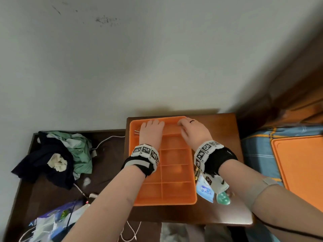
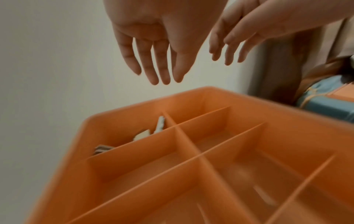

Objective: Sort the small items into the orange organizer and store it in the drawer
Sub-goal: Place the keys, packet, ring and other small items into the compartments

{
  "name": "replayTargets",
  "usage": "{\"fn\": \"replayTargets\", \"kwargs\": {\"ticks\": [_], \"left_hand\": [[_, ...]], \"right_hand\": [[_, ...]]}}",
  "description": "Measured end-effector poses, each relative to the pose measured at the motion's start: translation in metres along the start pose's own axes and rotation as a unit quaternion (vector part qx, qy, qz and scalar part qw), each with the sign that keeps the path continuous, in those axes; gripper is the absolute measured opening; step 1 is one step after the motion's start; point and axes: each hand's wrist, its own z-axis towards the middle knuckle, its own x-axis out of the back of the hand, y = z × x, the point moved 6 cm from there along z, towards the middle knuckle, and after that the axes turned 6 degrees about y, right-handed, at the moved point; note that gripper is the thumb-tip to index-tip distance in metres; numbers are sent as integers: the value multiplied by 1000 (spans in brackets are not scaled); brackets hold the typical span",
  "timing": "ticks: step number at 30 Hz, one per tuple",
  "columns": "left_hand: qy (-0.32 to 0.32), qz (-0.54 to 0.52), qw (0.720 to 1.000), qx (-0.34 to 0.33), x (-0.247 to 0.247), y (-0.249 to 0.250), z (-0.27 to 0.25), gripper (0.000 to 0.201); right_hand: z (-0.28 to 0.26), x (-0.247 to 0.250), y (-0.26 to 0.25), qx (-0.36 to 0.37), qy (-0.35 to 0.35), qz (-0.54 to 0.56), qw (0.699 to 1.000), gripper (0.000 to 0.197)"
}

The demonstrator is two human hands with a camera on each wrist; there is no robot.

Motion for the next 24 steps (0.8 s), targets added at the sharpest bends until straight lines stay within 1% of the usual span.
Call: {"fn": "replayTargets", "kwargs": {"ticks": [2, 3, 6, 9, 12, 15, 19, 21, 24], "left_hand": [[18, -18, 1000, -6, 7, 31, -12, 26], [16, -26, 1000, -7, 8, 48, -20, 26], [0, -62, 998, -7, 3, 99, -43, 25], [-34, -119, 992, 30, -14, 140, -69, 24], [-92, -154, 982, 65, -44, 169, -101, 27], [-131, -157, 975, 83, -73, 187, -128, 40], [-139, -141, 973, 114, -100, 196, -147, 51], [-148, -126, 973, 124, -113, 199, -151, 54], [-143, -111, 971, 158, -126, 198, -154, 52]], "right_hand": [[-19, 16, 26, -4, 23, 4, 1000, 21], [-29, 22, 39, -9, 27, 4, 1000, 19], [-60, 32, 76, -21, 12, -2, 1000, 16], [-90, 28, 104, -24, -32, -6, 999, 16], [-117, 16, 123, -33, -59, 4, 998, 17], [-137, 2, 140, -66, -74, 21, 995, 21], [-156, -17, 162, -97, -75, 15, 992, 32], [-162, -27, 171, -106, -72, 5, 992, 40], [-166, -41, 181, -109, -81, -16, 991, 51]]}}
